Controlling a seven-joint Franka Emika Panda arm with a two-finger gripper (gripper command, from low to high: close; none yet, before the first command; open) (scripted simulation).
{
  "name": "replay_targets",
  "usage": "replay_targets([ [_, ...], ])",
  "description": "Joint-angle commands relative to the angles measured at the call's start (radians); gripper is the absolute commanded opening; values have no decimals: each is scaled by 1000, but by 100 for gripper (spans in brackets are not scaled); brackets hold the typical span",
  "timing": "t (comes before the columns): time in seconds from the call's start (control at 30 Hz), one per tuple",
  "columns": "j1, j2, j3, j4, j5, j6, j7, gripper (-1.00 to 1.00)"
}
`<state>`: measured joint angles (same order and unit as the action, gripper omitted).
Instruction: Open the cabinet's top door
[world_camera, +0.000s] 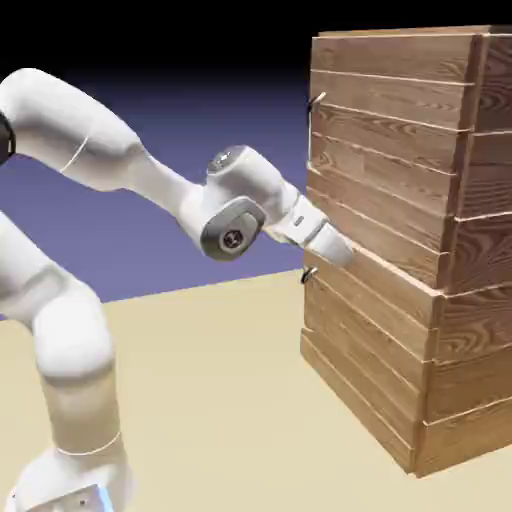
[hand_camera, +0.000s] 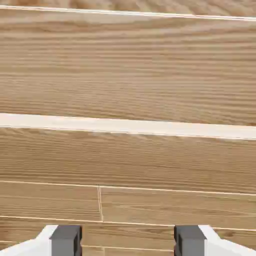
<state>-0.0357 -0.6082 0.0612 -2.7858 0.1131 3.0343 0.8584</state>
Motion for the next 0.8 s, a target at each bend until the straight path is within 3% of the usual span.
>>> replay_targets([
  [0.0, -18, -14, 23, 9, 42, -1, 44, 0],
  [0.77, -424, -340, 545, 215, 1007, -24, 1044, 0],
])
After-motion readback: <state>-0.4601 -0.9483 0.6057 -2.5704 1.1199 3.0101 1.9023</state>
